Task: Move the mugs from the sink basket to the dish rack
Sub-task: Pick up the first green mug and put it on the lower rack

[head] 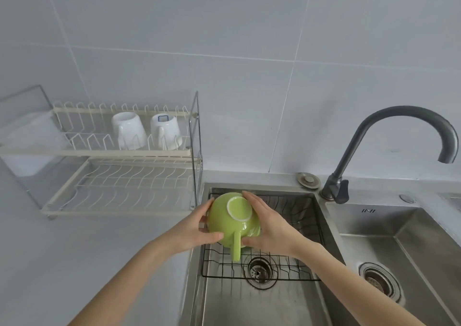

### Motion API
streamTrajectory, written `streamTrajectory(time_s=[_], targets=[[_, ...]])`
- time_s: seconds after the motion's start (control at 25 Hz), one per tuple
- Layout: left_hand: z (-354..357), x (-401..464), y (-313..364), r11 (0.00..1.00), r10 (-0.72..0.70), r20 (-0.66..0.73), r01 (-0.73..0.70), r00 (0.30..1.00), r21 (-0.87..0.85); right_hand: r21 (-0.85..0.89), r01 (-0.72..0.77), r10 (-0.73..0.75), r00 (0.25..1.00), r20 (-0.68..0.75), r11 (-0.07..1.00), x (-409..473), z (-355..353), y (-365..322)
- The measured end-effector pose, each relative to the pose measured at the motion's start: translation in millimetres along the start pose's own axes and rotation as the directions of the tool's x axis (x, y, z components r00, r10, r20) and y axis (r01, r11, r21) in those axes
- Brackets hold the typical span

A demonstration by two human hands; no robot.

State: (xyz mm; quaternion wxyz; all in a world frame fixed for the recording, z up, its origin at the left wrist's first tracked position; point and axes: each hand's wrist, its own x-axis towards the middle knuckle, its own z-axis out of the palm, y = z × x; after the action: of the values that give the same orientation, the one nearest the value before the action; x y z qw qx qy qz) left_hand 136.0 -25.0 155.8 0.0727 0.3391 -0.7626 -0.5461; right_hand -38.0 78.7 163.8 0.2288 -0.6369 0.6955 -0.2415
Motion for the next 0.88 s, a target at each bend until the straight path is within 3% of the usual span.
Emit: streamTrajectory(time_s=[0.2,0.4,0.88], targets=[[-30.4,-26.8,-22.1,0.985,0.083,-0.094,-0.067,0.992,0.16,-0.007,0.013,-0.013,1.0,-0.002,1.0,15.5,22.6,-42.6],[-59.2,-43.8,-51.6,0.976,0.125,-0.167,-0.09,0.978,0.2,-0.028,-0.006,0.006,1.0,0.022,1.0,31.0,48.2,-75.0],[-120.1,-54.9,-100.5,0.97,0.138,-0.147,-0.103,0.979,0.221,-0.146,0.003,0.013,0.994,0.108,0.989,77.9,92.2,-122.6]])
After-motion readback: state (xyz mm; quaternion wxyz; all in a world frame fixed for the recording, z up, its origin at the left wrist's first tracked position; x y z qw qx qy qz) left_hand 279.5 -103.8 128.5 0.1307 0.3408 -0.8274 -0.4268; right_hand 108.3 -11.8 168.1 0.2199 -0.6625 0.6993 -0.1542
